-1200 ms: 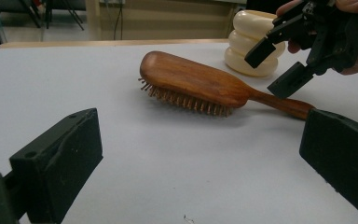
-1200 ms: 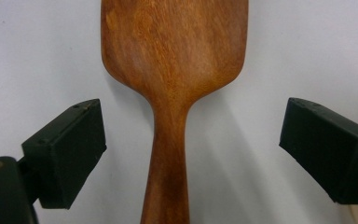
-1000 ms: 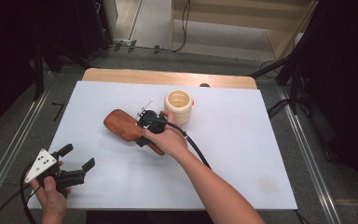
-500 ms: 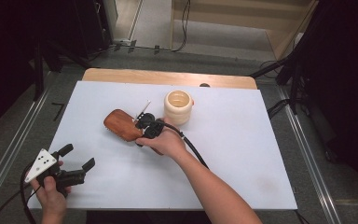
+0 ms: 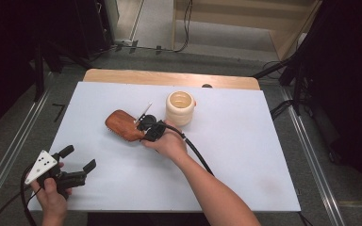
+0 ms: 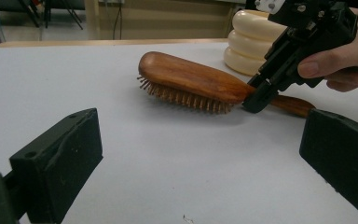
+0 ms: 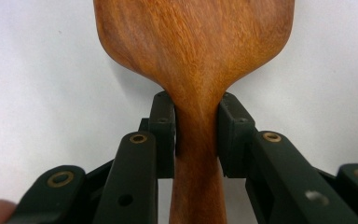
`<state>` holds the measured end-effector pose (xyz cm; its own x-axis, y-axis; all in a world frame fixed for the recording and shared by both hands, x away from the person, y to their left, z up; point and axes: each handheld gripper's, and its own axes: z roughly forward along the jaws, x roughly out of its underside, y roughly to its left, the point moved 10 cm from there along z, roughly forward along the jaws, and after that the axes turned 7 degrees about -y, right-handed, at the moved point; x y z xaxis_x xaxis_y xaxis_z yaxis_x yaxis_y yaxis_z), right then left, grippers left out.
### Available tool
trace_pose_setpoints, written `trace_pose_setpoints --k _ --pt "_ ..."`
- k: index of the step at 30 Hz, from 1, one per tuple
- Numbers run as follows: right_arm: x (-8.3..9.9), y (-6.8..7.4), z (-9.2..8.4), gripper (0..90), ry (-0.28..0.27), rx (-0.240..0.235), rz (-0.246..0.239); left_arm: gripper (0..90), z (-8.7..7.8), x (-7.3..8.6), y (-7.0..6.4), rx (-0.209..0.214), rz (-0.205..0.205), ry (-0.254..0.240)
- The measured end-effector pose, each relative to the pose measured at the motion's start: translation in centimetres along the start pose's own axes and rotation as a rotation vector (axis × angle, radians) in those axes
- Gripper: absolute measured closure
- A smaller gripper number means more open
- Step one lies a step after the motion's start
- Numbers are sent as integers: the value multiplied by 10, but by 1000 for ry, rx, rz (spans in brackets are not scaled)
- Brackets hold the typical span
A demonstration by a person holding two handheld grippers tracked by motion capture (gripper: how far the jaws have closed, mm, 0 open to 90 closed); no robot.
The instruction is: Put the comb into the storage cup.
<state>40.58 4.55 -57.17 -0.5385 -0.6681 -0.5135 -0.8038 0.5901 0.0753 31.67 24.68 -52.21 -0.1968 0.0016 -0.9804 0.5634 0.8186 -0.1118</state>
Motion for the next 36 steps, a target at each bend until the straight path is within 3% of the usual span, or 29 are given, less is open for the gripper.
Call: trace_pose_setpoints --k 18,20,36 --pt "0 1 1 699 -159 1 4 0 0 0 1 0 -3 -3" --pt "-2 2 -2 699 -197 3 4 0 0 0 1 -2 -5 -3" --pt "-9 10 -25 699 -331 -2 -7 0 0 0 1 -2 -5 -3"
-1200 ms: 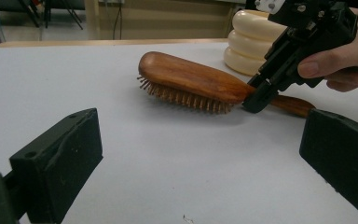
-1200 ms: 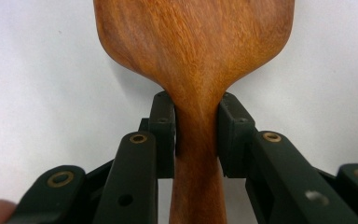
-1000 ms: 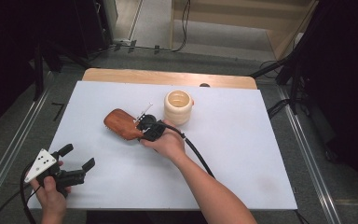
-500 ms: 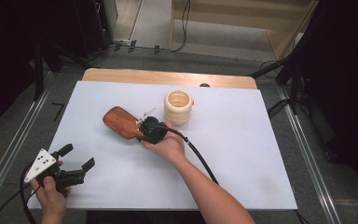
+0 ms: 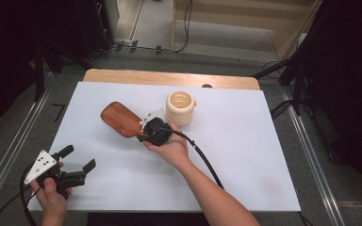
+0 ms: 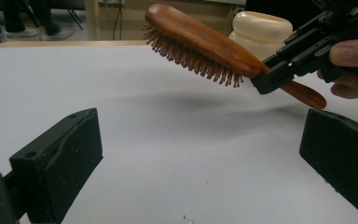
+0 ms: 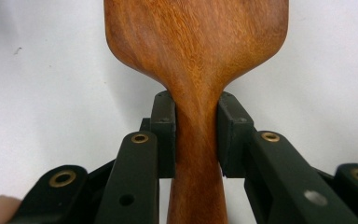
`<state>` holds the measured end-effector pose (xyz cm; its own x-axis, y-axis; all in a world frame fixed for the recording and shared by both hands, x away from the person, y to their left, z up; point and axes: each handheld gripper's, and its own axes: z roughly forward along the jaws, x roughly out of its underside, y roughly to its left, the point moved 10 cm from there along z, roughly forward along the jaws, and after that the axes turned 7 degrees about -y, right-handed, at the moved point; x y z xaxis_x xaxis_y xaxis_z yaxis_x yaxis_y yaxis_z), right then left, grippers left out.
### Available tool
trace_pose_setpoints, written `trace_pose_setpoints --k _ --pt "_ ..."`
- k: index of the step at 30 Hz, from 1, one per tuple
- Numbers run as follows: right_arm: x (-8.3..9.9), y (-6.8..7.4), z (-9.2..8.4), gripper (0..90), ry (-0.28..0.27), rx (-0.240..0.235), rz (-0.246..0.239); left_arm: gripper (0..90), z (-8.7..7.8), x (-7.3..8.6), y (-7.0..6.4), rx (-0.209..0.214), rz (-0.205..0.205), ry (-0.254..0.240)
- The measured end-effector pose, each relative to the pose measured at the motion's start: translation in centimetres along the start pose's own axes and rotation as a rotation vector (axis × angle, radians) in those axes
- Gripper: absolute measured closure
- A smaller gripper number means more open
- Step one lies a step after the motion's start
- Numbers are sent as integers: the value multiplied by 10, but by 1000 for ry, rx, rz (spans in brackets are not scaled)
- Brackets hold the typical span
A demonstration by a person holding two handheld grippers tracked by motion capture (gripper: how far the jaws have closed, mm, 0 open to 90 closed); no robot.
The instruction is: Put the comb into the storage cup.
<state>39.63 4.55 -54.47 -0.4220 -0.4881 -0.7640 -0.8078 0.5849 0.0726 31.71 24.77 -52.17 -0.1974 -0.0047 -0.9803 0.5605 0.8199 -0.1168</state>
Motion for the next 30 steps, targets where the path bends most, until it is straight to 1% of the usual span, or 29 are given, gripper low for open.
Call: trace_pose_setpoints --k 2,9,11,14,18,19,20,24,26,29,30 --pt "0 0 -1 699 -3 2 0 0 0 0 0 0 0 1" --pt "-2 2 -12 698 -54 1 1 0 0 0 0 0 0 -1" --pt "-2 2 -16 698 -62 10 -16 0 0 0 0 0 0 0" --pt "-3 3 -20 698 -74 12 -25 0 0 0 0 2 2 0" --pt "-2 2 -26 698 -95 14 -21 0 0 0 0 2 4 2" --pt "-2 3 -27 698 -97 12 -14 0 0 0 0 2 4 3" --pt "-2 3 -29 698 -101 12 -18 0 0 0 0 2 3 3" --pt "-4 2 -39 698 -138 19 -16 0 0 0 -1 2 4 3" --pt "-4 2 -40 698 -144 18 -21 0 0 0 0 2 5 4" --pt "-5 2 -48 698 -174 19 -13 0 0 0 0 2 4 3" --pt "-5 2 -48 698 -174 19 -13 0 0 0 0 2 5 3"
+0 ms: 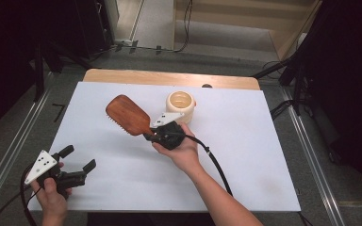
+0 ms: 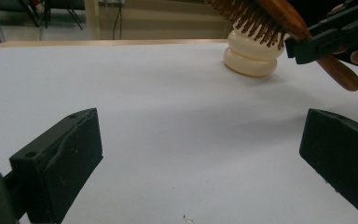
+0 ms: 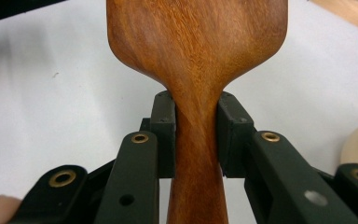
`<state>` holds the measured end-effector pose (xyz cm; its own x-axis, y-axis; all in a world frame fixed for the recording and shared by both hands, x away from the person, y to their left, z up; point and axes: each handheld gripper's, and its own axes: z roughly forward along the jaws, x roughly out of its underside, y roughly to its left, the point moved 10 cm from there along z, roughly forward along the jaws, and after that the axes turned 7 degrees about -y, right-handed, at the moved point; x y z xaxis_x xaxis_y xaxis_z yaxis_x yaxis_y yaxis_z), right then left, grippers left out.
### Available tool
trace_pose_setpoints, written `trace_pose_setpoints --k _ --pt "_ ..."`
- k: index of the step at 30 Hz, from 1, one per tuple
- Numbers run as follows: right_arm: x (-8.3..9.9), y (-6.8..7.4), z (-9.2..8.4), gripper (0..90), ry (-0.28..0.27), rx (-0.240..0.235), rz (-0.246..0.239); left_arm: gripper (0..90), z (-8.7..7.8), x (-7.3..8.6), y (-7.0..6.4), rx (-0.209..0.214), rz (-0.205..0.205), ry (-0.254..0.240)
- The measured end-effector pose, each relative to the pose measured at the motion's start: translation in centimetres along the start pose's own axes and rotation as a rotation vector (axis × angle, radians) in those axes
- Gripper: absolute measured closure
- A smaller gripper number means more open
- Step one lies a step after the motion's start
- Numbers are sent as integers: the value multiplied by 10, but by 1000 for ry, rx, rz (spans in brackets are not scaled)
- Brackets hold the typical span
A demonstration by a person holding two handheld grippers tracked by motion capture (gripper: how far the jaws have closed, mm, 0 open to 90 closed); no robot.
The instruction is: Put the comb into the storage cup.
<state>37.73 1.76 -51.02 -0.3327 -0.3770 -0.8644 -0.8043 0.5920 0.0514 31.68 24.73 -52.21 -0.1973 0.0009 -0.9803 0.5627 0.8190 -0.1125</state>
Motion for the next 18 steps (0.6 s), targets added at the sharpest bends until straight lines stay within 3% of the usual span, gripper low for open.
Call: trace_pose_setpoints --k 18 --pt "-4 -3 -38 698 -96 14 -2 0 0 0 0 -1 1 1"
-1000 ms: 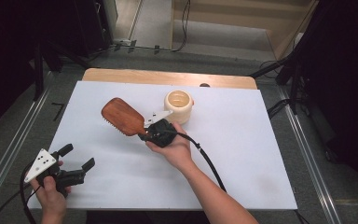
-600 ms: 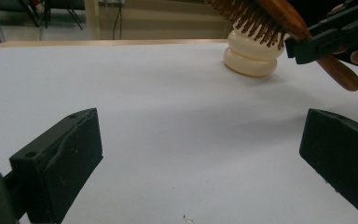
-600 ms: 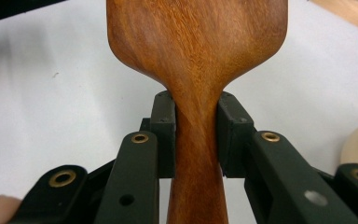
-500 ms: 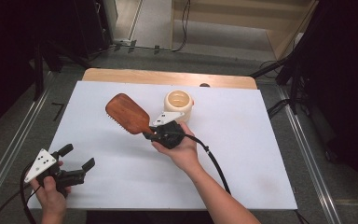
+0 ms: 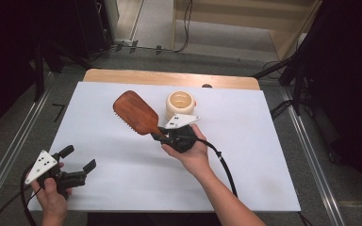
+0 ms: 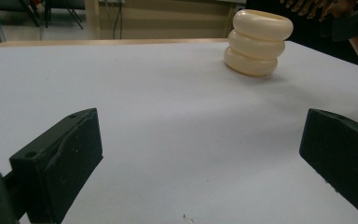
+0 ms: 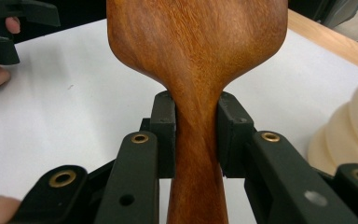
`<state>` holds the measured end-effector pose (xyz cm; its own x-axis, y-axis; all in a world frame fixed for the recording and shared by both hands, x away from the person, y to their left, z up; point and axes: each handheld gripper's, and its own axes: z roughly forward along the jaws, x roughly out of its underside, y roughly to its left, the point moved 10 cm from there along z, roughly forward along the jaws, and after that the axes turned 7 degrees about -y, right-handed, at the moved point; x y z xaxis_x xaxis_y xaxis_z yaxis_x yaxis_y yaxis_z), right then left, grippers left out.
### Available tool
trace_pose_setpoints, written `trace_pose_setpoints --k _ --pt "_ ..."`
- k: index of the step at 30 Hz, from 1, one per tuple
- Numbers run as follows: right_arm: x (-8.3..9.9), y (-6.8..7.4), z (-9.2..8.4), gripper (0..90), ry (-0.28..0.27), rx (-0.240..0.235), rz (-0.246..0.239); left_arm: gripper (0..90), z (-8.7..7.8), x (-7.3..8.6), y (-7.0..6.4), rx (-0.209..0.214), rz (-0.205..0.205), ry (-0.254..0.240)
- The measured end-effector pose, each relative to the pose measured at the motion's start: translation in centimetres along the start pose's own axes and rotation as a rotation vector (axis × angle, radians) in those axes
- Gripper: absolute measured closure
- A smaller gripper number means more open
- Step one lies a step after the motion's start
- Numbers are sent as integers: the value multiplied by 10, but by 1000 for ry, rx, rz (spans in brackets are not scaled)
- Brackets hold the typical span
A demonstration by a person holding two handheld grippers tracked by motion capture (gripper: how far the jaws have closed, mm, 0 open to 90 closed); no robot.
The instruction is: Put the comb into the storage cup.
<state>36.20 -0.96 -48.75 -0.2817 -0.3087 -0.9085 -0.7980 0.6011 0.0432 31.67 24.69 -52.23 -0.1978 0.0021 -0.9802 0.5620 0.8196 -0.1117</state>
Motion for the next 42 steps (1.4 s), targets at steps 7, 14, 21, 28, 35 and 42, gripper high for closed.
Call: trace_pose_setpoints --k 7,14,21,28,35,42 --pt "4 -8 -18 699 -31 21 4 0 0 0 0 -1 1 1" --pt "7 -16 -35 698 -64 42 13 0 0 0 0 -3 2 3" --pt "12 -22 -49 698 -90 57 16 0 -1 -1 0 -10 5 4" --pt "16 -27 -61 698 -118 70 24 0 -12 -17 3 -23 -24 -80" --pt "23 -30 -73 698 -151 72 30 0 -10 -29 -8 -10 -5 -91" --pt "30 -31 -84 698 -175 75 29 0 -2 -38 -32 41 0 -87"
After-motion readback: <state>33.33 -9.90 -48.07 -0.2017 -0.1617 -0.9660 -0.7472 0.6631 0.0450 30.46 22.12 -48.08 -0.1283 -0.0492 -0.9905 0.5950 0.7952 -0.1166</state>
